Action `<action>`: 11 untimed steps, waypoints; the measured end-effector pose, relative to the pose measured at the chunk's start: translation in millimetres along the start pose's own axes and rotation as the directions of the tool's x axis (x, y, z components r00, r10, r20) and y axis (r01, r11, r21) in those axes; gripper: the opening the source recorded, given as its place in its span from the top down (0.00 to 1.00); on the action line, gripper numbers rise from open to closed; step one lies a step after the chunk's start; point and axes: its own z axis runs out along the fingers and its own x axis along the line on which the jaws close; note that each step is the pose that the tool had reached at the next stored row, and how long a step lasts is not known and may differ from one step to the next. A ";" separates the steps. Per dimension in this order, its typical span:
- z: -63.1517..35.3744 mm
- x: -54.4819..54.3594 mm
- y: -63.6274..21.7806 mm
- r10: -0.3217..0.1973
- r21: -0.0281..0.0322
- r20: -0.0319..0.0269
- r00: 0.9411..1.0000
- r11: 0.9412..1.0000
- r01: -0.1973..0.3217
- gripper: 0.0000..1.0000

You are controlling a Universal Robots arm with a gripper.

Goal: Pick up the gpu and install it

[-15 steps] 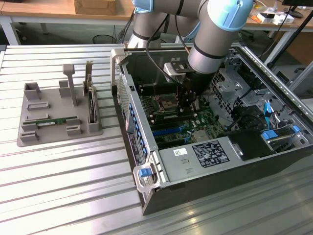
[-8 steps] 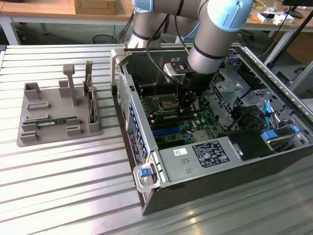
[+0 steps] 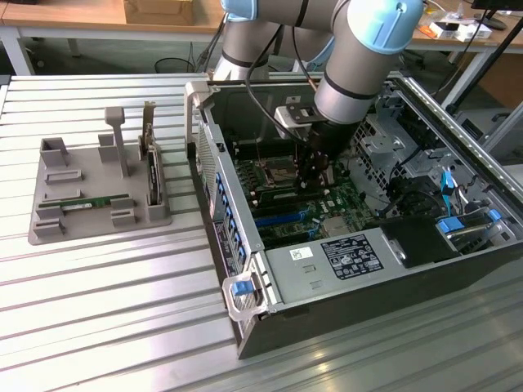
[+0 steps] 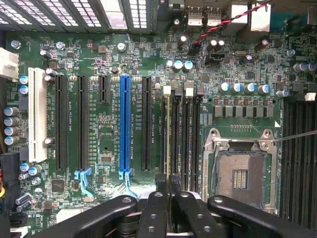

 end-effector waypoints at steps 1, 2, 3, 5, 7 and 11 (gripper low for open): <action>0.4 0.0 0.0 0.000 0.000 0.000 1.000 1.000 0.000 0.88; 1.1 0.1 0.0 0.000 0.000 0.000 1.000 1.000 0.000 0.88; 1.1 0.1 0.0 0.000 0.000 0.000 1.000 1.000 0.000 0.88; 1.2 0.1 0.0 0.000 0.000 0.000 1.000 1.000 0.000 0.88; 1.3 0.0 -0.1 0.000 0.000 0.000 1.000 1.000 0.000 0.81; -12.8 -0.4 0.6 0.000 0.001 0.000 1.000 1.000 0.000 0.81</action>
